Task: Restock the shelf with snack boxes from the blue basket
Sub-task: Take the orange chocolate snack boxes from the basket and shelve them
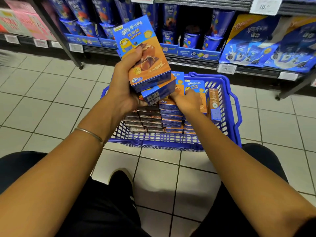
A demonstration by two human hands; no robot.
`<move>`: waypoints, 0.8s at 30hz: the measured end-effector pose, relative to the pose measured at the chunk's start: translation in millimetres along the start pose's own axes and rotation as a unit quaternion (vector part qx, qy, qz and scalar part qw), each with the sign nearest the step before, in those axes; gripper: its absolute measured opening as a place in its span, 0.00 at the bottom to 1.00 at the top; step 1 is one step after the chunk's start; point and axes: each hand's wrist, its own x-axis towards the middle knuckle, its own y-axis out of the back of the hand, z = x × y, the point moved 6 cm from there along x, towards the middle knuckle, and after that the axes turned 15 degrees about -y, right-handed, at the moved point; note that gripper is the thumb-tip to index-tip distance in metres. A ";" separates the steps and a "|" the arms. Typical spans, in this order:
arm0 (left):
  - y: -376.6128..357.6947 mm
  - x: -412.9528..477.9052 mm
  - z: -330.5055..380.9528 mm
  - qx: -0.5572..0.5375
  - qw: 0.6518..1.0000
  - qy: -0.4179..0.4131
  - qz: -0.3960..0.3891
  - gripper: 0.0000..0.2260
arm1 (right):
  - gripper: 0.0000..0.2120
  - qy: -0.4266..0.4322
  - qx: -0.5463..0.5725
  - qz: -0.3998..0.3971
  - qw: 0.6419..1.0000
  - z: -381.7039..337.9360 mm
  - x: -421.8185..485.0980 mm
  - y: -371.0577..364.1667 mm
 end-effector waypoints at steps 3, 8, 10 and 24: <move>0.0 0.4 -1.2 -0.004 1.000 0.002 -0.001 0.12 | 0.27 0.022 -0.012 0.029 0.999 -3.7 1.6 -4.8; -0.6 1.7 -3.2 0.015 1.000 0.007 0.000 0.11 | 0.17 0.060 0.117 0.019 0.991 -6.2 -9.4 -4.1; 0.1 2.6 -4.1 0.016 1.000 0.004 0.001 0.11 | 0.22 0.037 0.188 -0.022 0.981 -6.3 -10.0 -3.3; 4.2 5.9 -24.1 0.059 0.997 0.042 -0.018 0.16 | 0.10 0.142 0.428 -0.159 0.878 -75.3 -94.2 97.8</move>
